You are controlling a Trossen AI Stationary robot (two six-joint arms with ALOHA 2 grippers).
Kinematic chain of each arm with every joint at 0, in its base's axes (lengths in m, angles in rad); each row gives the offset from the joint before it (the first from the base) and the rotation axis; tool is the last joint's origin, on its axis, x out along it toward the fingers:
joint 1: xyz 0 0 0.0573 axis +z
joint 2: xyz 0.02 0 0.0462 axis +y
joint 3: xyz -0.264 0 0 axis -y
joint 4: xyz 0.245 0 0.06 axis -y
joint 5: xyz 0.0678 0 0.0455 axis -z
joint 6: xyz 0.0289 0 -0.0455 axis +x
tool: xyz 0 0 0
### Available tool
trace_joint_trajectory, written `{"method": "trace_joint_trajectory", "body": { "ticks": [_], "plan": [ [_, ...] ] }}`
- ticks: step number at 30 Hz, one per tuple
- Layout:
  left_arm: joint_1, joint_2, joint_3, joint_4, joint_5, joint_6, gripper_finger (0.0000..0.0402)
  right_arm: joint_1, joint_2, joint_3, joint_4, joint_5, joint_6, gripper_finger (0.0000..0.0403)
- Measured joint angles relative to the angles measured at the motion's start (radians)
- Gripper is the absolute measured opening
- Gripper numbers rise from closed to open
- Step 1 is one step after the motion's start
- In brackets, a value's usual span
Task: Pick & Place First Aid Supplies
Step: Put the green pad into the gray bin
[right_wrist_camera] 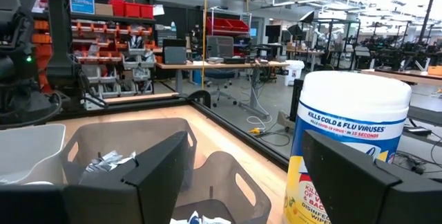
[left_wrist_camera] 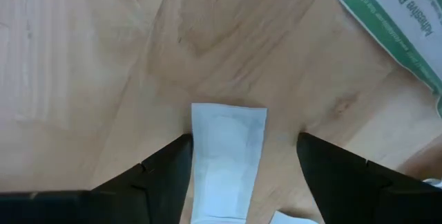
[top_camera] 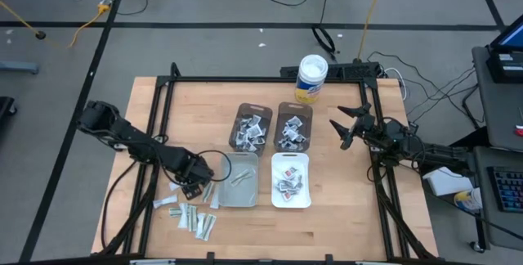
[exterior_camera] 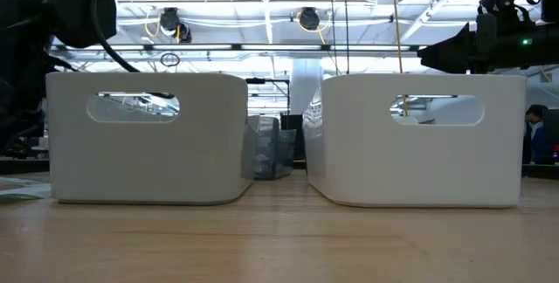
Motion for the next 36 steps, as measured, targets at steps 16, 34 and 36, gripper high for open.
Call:
{"method": "trace_joint_trajectory", "body": {
  "ticks": [16, 34, 36],
  "plan": [
    [0.007, 0.002, -0.002, -0.010, 0.012, 0.009, 0.0089, 0.000, 0.000, 0.000, -0.001, 0.000, 0.000, 0.0279],
    [0.058, -0.062, 0.091, -0.132, 0.040, 0.061, 0.0022, 0.000, 0.000, 0.000, -0.001, 0.000, 0.000, 0.0279],
    [0.067, -0.069, 0.120, -0.154, 0.049, 0.076, 0.0010, 0.000, 0.000, 0.000, -0.001, 0.000, 0.000, 0.0279]
  ]
}}
